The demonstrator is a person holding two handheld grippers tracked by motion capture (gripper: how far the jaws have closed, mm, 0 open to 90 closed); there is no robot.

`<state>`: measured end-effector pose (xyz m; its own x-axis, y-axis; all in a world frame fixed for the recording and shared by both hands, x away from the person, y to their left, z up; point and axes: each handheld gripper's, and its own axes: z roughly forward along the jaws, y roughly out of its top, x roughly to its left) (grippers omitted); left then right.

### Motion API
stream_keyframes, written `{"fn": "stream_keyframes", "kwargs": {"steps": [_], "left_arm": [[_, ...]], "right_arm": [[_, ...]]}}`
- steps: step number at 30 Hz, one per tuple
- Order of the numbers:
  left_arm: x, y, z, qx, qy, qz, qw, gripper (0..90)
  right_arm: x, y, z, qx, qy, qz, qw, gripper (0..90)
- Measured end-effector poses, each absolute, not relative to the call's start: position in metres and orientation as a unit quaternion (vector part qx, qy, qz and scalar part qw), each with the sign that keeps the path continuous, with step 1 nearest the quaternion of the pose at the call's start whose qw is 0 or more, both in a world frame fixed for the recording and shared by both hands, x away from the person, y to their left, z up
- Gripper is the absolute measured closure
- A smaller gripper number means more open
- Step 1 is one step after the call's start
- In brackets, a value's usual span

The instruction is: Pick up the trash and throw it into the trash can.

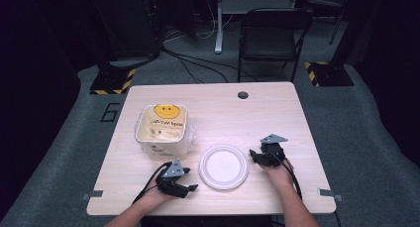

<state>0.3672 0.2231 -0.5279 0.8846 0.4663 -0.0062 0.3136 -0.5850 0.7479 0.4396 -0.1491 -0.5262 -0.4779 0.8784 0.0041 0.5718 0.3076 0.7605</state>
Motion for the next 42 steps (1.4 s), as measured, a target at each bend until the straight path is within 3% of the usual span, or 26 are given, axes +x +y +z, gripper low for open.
{"fn": "stream_keyframes", "kwargs": {"steps": [22, 31, 36, 42], "left_arm": [[0.367, 0.221, -0.528, 0.881, 0.23, 0.1, 0.401, 28.8], [0.364, 0.219, -0.524, 0.887, 0.225, 0.09, 0.393, 33.6], [0.361, 0.217, -0.515, 0.879, 0.228, 0.069, 0.414, 34.0], [0.362, 0.211, -0.508, 0.878, 0.223, 0.065, 0.419, 34.1]], "right_arm": [[0.44, -0.149, -0.526, 0.465, 0.78, 0.361, 0.211, 38.0], [0.441, -0.15, -0.526, 0.461, 0.782, 0.362, 0.212, 38.5], [0.44, -0.151, -0.524, 0.465, 0.783, 0.356, 0.209, 45.8], [0.441, -0.155, -0.521, 0.477, 0.778, 0.358, 0.198, 45.2]]}}
